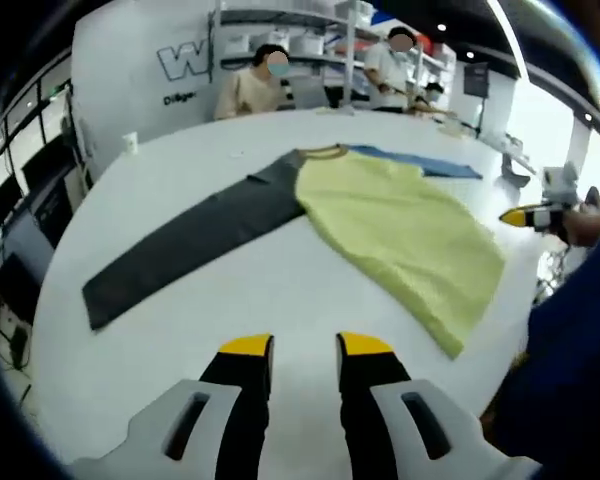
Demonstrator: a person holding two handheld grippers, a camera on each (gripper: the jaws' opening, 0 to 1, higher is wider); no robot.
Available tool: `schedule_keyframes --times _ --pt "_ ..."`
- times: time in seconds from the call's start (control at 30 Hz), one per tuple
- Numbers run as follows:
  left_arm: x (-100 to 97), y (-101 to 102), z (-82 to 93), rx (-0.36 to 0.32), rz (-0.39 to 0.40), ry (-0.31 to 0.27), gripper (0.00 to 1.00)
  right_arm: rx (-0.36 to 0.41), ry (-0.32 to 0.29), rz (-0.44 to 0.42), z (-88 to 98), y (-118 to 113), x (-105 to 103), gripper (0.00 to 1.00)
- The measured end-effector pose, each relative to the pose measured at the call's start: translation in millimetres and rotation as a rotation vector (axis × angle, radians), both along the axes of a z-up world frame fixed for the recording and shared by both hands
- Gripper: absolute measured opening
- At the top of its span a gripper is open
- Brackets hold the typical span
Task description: Fold the garment on the visible template until the final outline fits inside the template.
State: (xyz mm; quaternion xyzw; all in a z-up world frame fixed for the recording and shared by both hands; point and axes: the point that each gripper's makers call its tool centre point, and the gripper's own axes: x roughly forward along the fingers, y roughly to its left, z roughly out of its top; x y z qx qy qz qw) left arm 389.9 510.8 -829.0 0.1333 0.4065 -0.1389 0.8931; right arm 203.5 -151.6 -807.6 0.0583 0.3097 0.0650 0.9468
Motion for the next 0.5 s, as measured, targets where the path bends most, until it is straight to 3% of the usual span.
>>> schedule_keyframes --times 0.5 --pt "-4.6 7.5 -7.5 0.052 0.005 -0.004 0.20 0.013 -0.020 0.017 2.1 4.5 10.5 0.10"
